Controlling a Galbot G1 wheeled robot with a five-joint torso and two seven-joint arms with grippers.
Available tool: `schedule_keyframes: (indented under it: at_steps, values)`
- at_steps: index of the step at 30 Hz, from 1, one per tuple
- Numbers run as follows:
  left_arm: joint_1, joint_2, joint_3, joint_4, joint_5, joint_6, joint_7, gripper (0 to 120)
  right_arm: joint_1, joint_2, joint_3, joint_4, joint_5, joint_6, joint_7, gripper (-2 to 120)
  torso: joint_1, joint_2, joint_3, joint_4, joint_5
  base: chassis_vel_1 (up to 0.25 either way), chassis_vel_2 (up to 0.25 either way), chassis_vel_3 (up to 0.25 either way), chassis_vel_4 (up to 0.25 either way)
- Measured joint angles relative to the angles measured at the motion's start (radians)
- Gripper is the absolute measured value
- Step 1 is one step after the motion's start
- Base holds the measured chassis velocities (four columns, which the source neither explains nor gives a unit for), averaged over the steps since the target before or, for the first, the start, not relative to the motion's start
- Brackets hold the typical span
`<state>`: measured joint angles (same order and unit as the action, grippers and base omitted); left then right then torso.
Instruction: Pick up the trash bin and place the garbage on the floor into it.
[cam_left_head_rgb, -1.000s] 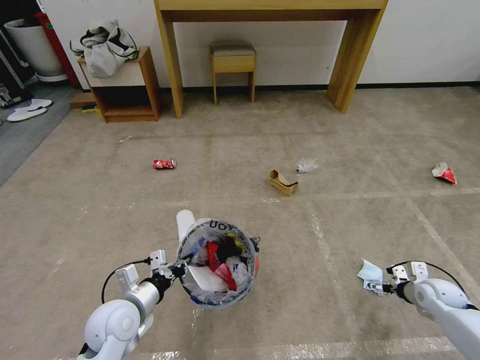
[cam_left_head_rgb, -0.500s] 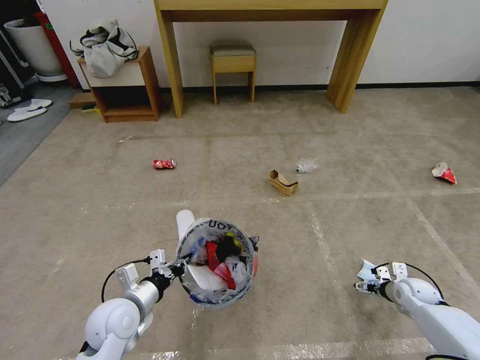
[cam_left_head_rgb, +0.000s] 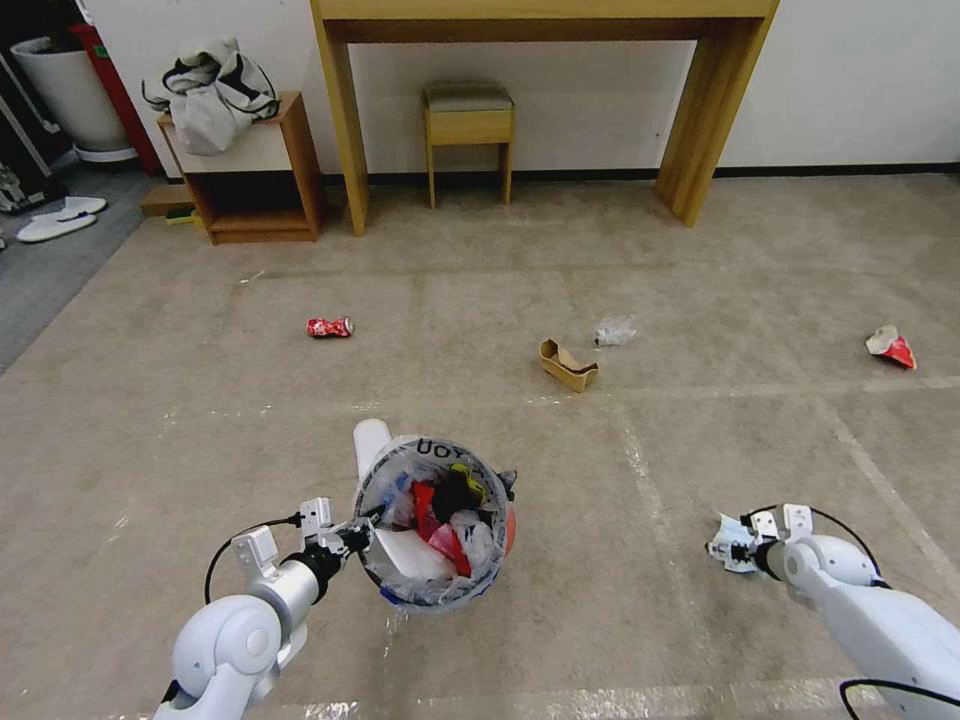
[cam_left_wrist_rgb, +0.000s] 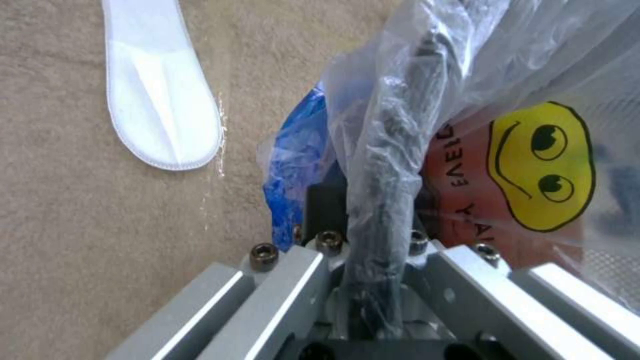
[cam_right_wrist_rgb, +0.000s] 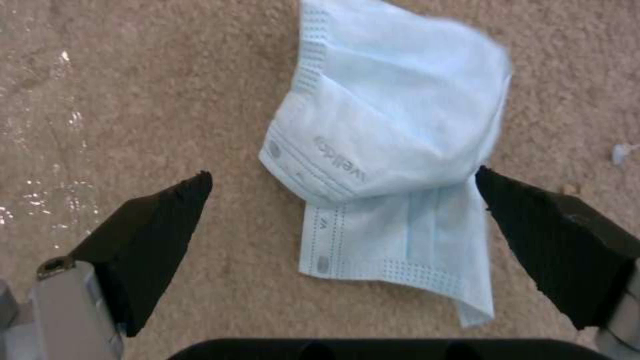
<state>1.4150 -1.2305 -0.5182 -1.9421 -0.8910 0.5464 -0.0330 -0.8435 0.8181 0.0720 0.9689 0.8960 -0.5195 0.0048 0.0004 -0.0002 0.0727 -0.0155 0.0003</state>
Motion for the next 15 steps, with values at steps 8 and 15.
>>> schedule_keyframes:
  at_steps: [8, 15]
  values:
    - [0.006, -0.002, 0.001, 0.004, 0.010, -0.005, 0.008, 0, 0.027, 0.038, 0.002, -0.062, -0.061, 0.022, -0.026, 99, 0.000, 0.000, 0.000, 0.0001, -0.0003, 0.000, 0.000, 0.000, 0.000]
    - [0.008, -0.002, 0.001, 0.003, 0.011, -0.006, 0.008, 0, 0.085, 0.065, -0.009, -0.128, -0.087, 0.045, -0.030, 99, 0.000, 0.000, 0.000, 0.0005, -0.0005, 0.000, 0.000, 0.000, 0.000]
